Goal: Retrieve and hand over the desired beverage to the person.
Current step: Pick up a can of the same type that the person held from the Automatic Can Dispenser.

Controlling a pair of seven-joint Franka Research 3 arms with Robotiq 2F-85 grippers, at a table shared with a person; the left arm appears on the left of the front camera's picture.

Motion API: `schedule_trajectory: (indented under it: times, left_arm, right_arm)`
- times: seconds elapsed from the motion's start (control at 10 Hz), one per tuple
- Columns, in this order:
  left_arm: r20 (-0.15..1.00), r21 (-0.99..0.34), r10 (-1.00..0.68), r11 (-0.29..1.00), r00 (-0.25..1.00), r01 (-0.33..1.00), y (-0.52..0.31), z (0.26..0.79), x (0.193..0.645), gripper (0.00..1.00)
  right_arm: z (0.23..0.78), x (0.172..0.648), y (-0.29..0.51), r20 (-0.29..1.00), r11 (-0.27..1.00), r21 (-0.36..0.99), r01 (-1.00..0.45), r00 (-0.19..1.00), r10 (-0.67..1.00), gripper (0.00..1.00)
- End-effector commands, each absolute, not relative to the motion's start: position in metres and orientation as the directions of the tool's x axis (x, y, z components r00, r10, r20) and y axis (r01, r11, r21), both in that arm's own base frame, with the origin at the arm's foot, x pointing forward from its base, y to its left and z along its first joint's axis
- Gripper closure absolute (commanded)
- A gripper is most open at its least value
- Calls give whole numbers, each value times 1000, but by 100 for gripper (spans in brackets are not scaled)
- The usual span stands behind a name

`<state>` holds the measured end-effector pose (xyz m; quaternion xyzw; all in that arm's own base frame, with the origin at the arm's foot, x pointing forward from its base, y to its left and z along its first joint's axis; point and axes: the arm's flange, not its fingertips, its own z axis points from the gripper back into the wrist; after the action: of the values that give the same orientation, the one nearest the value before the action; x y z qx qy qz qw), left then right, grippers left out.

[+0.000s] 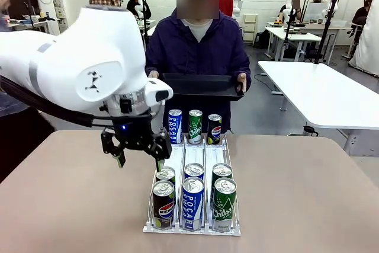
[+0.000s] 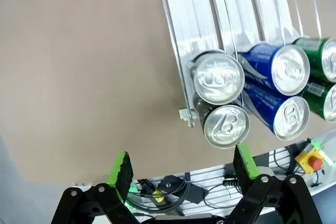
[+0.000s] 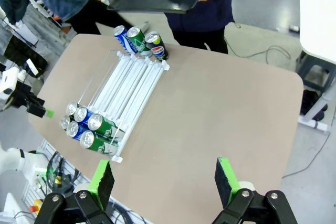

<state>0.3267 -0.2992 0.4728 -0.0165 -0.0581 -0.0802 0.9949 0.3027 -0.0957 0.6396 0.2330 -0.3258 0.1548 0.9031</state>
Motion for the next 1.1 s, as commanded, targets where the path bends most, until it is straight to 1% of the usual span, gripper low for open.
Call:
schedule_trajectory:
  times: [0.0,0.3,1.0]
  left_arm:
    - [91,-20,-117,993,989,120,-309,456,328,0]
    - [34,-107,-15,994,999,18,-321,447,331,0]
    - [-25,-89,-40,995,999,38,-334,427,331,0]
  right_arm:
    - [639,302,-96,665,834,325,-447,735,135,0]
    - [639,302,-96,665,834,325,-447,735,135,0]
    - [639,302,-96,665,834,325,-447,735,135,0]
